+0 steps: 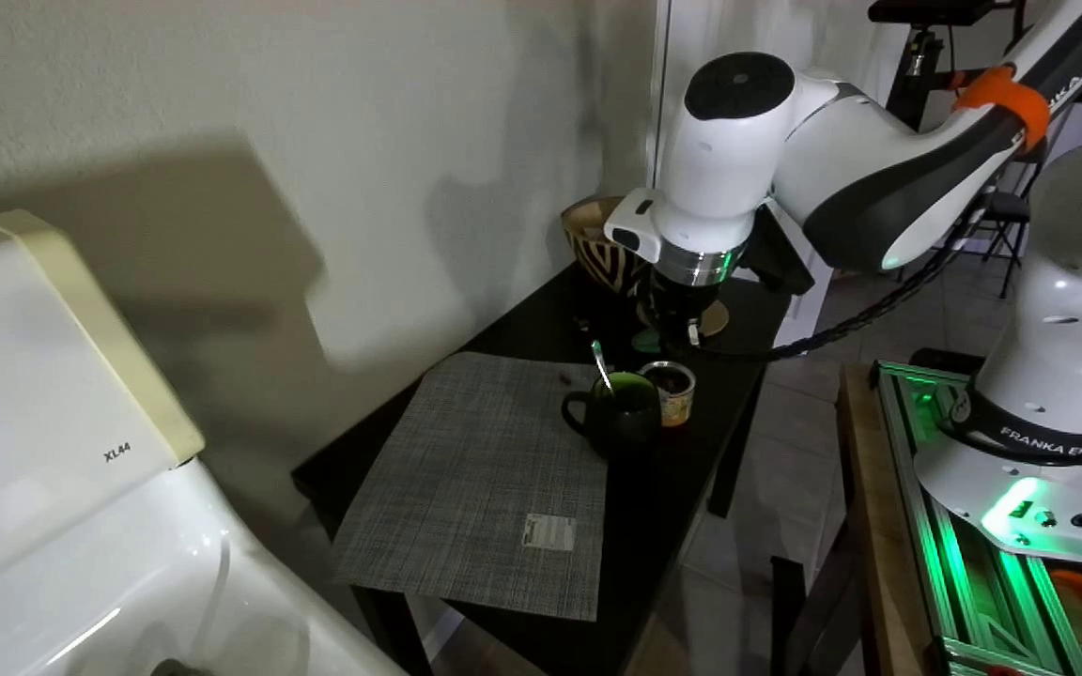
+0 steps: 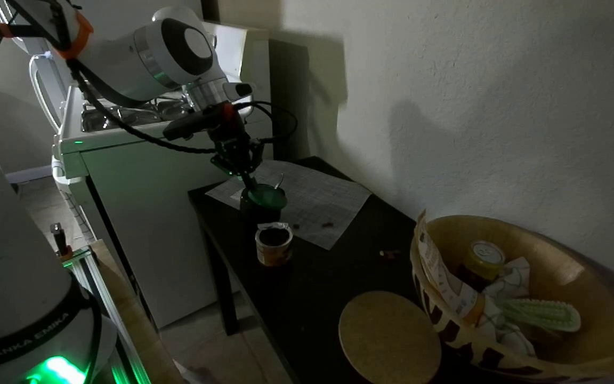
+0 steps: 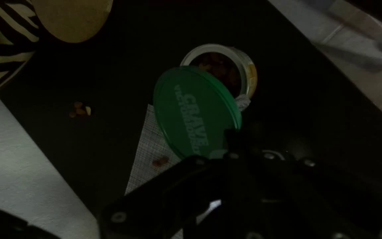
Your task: Put the green lid on the can
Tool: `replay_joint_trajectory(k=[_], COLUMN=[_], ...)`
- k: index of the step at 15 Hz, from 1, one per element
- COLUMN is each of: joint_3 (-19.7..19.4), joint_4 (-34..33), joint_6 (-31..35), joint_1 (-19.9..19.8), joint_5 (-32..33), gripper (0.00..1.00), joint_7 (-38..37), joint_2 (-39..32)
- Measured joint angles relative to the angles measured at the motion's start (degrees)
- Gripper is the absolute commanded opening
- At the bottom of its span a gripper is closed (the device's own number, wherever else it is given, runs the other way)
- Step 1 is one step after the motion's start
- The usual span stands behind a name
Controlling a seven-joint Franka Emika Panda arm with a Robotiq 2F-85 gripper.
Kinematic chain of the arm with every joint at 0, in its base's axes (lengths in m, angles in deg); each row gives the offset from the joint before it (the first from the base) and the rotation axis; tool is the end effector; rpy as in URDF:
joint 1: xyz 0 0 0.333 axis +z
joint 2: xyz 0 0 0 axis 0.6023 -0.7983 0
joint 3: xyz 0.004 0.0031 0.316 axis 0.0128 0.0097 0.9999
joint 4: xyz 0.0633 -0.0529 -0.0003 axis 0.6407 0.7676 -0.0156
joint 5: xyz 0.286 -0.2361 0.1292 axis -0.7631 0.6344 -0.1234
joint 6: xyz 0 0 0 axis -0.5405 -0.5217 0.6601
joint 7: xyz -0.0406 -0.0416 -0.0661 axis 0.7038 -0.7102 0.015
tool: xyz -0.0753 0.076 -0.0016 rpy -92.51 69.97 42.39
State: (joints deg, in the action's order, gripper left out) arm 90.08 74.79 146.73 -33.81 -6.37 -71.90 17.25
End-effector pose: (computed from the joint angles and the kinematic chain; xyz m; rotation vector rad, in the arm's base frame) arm 0.3655 0.0988 0.2991 2.5871 0.7444 0.0494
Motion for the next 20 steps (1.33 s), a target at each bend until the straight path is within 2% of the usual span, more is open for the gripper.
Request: replay_joint_trajectory(k=[3, 9, 13, 20], joint_3=[-0.1, -2.2, -4.2, -7.5], joint_4=[0.0, 0.1, 0.1, 0.1], joint_6=[-2.1, -0.2, 4.2, 12.0], joint_1=[0.1, -0.8, -2.3, -4.0], joint_5=[-0.9, 0.3, 5.5, 18.4], gripper=[0.01, 0.01, 0.01, 0.01], joint_7=[-0.3, -0.3, -0.3, -3.4], joint_2=[-0.1, -3.2, -6.4, -12.0])
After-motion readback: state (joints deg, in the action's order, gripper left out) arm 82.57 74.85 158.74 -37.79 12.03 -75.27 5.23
